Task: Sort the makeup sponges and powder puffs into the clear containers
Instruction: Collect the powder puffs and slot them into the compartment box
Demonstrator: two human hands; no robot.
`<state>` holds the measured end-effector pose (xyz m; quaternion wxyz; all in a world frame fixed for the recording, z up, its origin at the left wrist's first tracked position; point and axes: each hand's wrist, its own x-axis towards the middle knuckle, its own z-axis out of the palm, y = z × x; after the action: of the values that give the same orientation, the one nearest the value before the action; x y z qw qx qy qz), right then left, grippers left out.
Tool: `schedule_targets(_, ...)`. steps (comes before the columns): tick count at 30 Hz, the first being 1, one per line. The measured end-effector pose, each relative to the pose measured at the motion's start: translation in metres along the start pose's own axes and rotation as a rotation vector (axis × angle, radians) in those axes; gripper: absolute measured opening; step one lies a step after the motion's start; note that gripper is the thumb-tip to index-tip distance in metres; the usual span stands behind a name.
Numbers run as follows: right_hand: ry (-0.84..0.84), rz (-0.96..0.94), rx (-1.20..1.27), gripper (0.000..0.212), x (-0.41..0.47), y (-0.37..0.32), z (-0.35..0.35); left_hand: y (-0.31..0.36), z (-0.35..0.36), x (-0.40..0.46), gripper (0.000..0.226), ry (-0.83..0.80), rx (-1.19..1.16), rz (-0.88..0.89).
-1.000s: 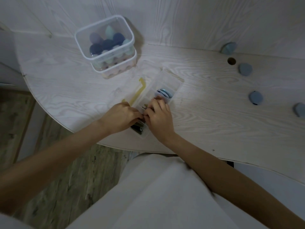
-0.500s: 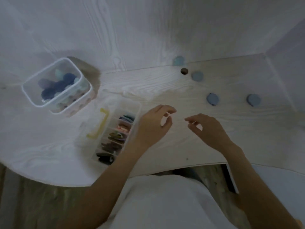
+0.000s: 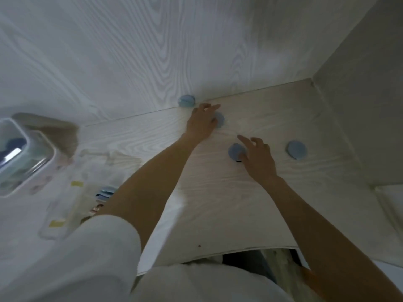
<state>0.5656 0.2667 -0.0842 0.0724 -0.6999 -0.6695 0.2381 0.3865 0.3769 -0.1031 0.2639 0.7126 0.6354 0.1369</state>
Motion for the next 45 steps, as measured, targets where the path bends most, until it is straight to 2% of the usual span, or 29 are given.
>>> schedule_targets(3,-0.054,-0.097,-0.160,0.046,0.008,-0.002,0.007,0.001,0.016,0.003,0.051,0.002,0.035,0.005)
schedule_targets(5,-0.045,-0.123,-0.122,0.044,0.009,-0.001,0.011,-0.001,0.023,0.001,0.050,0.024,0.018,-0.023)
schedule_targets(7,-0.031,-0.071,-0.026,0.043,0.009,-0.002,0.011,0.001,0.020,-0.004,0.043,0.042,-0.075,-0.112)
schedule_targets(9,0.013,-0.037,0.081,0.037,0.002,-0.007,0.005,0.009,0.007,-0.021,0.032,0.100,-0.243,-0.176)
schedule_targets(12,0.120,-0.075,0.290,0.019,-0.024,-0.017,-0.011,0.023,-0.035,-0.076,0.025,0.223,-0.672,-0.164)
schedule_targets(15,0.062,-0.090,0.579,0.017,-0.061,-0.036,-0.017,0.010,-0.086,-0.153,0.024,0.263,-0.827,-0.080)
schedule_targets(19,-0.092,-0.026,0.737,0.018,-0.082,-0.070,0.006,-0.054,-0.125,-0.234,0.026,0.270,-0.619,-0.121)
schedule_targets(22,-0.170,-0.035,0.705,0.019,-0.082,-0.110,0.030,-0.103,-0.142,-0.267,0.026,0.326,-0.390,-0.193)
schedule_targets(25,-0.214,-0.142,0.611,0.021,-0.079,-0.150,0.048,-0.133,-0.150,-0.276,0.017,0.363,-0.182,-0.177)
schedule_targets(28,-0.242,-0.261,0.549,0.020,-0.079,-0.194,0.061,-0.155,-0.155,-0.269,0.015,0.350,-0.052,-0.053)
schedule_targets(33,-0.131,-0.337,0.545,0.018,-0.073,-0.242,0.066,-0.179,-0.153,-0.248,0.019,0.182,0.168,0.226)
schedule_targets(40,-0.040,-0.293,0.485,0.018,-0.072,-0.254,0.076,-0.193,-0.139,-0.245,0.013,0.187,0.257,0.297)
schedule_targets(45,0.018,-0.313,0.436,0.018,-0.074,-0.261,0.084,-0.198,-0.139,-0.243,0.012,0.125,0.314,0.269)
